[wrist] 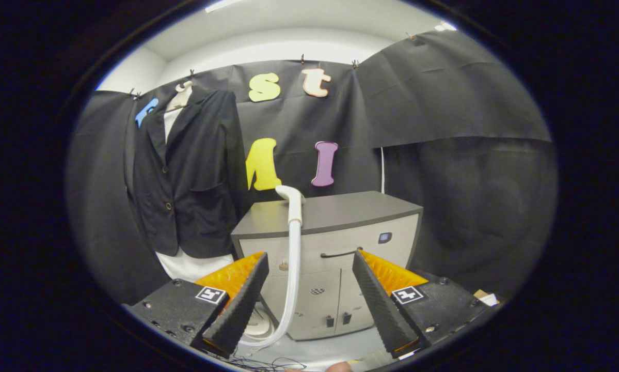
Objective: Iron the clothes twice with a garment steamer, once on the left side and once on the right side.
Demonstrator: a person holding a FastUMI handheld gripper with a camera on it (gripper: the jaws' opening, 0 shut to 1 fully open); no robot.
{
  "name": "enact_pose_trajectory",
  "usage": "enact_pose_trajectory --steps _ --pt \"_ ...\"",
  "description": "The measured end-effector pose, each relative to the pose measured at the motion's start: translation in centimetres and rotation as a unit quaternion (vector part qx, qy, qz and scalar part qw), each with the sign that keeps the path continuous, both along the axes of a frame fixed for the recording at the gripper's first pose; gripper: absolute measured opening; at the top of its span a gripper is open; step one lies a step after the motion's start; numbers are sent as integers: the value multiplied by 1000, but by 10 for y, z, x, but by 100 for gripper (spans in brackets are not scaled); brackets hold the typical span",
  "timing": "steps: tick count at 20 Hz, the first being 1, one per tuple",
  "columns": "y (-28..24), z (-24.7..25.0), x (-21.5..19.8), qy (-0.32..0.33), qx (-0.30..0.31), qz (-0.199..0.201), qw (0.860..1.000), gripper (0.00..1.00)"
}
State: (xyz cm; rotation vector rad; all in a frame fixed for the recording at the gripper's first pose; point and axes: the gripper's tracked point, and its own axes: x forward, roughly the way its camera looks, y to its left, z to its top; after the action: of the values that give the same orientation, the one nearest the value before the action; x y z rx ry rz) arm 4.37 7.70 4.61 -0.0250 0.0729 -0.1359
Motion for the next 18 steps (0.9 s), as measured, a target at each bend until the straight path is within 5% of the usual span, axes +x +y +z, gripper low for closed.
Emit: enact_pose_trajectory --steps 9,18 --pt "30 58 136 -2 -40 72 997 100" --pt "13 48 251 111 -40 60 991 100"
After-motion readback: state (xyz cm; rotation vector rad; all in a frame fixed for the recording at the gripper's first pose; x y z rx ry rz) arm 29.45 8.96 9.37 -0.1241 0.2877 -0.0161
